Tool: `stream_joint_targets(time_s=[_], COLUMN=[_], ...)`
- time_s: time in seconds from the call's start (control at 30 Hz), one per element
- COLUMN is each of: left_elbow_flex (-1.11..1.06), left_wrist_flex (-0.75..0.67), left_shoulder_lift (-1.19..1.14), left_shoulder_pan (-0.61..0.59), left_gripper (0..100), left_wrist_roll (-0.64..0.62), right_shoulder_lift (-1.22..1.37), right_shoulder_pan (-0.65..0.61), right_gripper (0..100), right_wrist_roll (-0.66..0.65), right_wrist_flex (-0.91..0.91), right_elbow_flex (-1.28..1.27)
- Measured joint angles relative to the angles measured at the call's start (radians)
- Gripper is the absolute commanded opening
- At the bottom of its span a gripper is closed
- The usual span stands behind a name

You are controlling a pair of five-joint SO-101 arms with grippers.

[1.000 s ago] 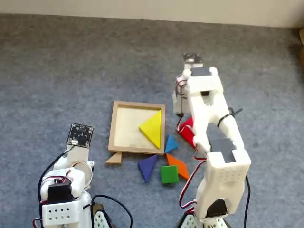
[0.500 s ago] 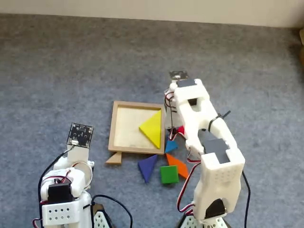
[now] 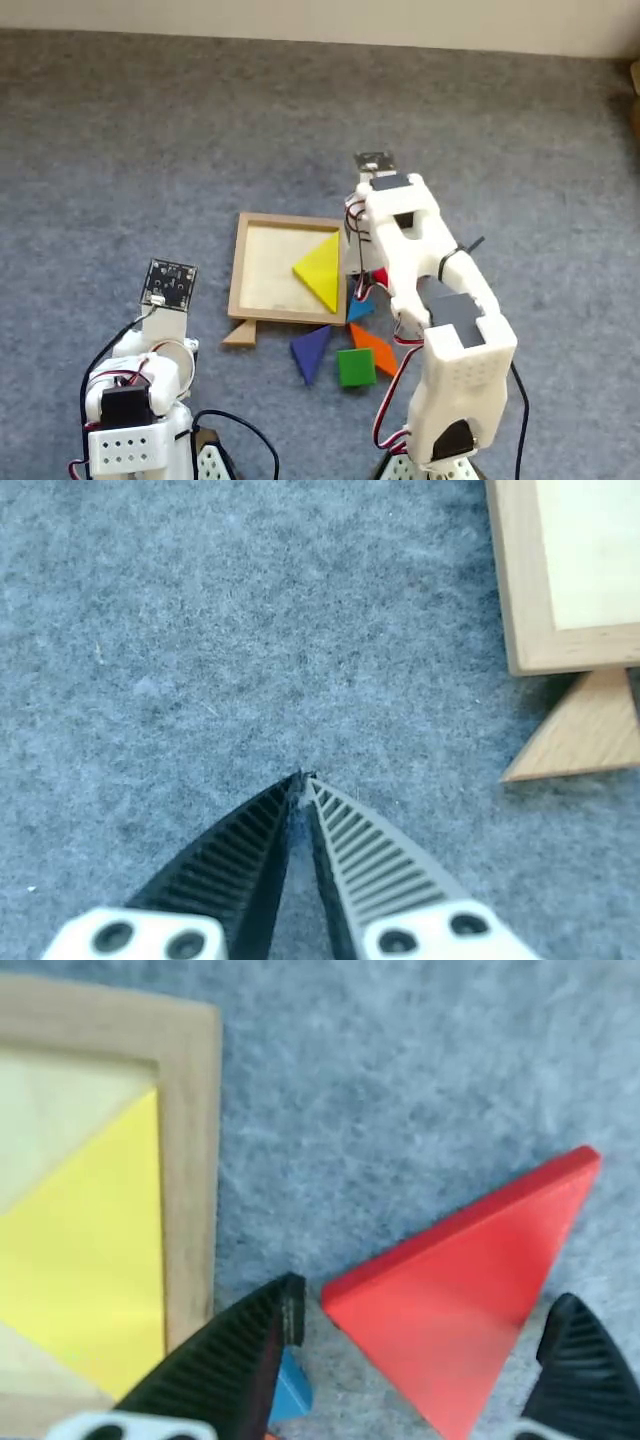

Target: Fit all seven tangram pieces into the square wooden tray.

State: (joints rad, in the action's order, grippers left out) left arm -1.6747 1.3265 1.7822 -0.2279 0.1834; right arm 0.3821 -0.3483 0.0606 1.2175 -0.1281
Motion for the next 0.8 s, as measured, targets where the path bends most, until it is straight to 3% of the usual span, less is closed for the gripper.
stream_joint_targets(time_s=[0.5, 0.8], left_elbow_flex=[0.000, 0.000], left_wrist_flex=[0.000, 0.000], left_shoulder_lift=[0.000, 0.000], left_shoulder_pan=[0.000, 0.000], left_gripper=[1, 1], left_wrist_roll=[0.000, 0.000], right_shoulder_lift=[0.000, 0.000], right_shoulder_pan=[0.003, 0.006], right_gripper=[35.4, 21.4], right_wrist_roll=[0.057, 0.035], right_wrist_flex=[-0.002, -0.002], right_elbow_flex=[0.000, 0.000])
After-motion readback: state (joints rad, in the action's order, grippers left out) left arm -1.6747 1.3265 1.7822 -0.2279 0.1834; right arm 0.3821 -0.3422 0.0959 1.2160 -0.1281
